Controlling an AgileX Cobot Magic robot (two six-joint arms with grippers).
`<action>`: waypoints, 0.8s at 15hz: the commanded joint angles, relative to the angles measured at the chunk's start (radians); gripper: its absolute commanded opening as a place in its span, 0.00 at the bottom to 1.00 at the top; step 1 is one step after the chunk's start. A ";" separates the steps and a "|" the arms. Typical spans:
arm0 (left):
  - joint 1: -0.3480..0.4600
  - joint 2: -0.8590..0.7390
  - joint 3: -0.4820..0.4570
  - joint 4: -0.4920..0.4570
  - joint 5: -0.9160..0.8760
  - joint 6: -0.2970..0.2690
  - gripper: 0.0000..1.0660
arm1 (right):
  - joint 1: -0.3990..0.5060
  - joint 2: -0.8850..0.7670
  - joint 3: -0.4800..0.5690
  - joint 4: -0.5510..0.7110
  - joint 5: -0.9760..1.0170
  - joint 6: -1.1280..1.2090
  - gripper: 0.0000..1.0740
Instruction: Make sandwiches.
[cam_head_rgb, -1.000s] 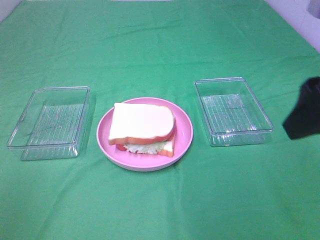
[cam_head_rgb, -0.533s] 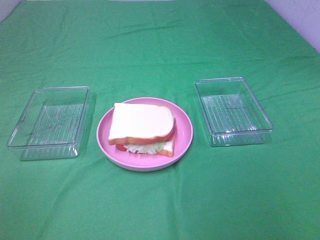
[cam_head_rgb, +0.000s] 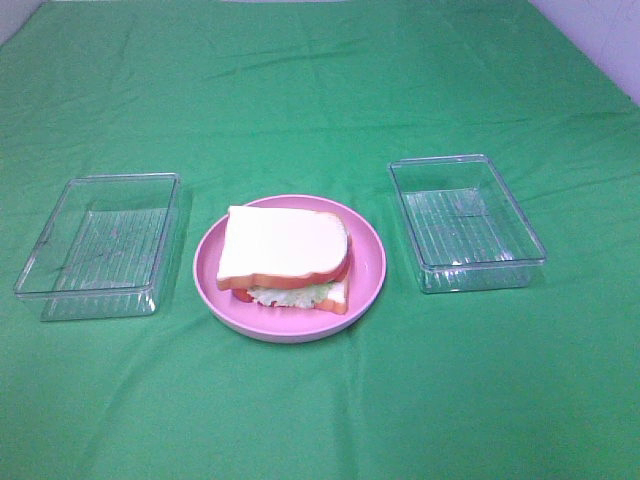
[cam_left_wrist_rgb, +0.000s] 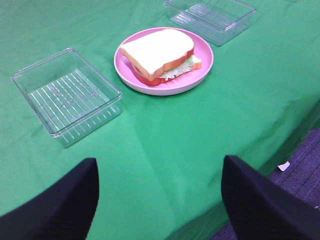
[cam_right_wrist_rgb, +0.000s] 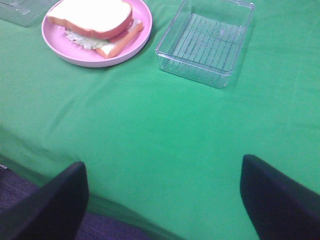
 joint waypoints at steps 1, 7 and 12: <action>-0.002 -0.022 0.002 -0.009 -0.010 0.001 0.63 | 0.001 -0.005 0.004 -0.009 -0.013 -0.010 0.72; -0.002 -0.021 0.002 -0.009 -0.010 0.001 0.63 | 0.001 -0.005 0.004 -0.009 -0.013 -0.010 0.72; 0.267 -0.021 0.002 -0.009 -0.010 -0.001 0.63 | -0.142 -0.005 0.004 -0.005 -0.013 -0.010 0.72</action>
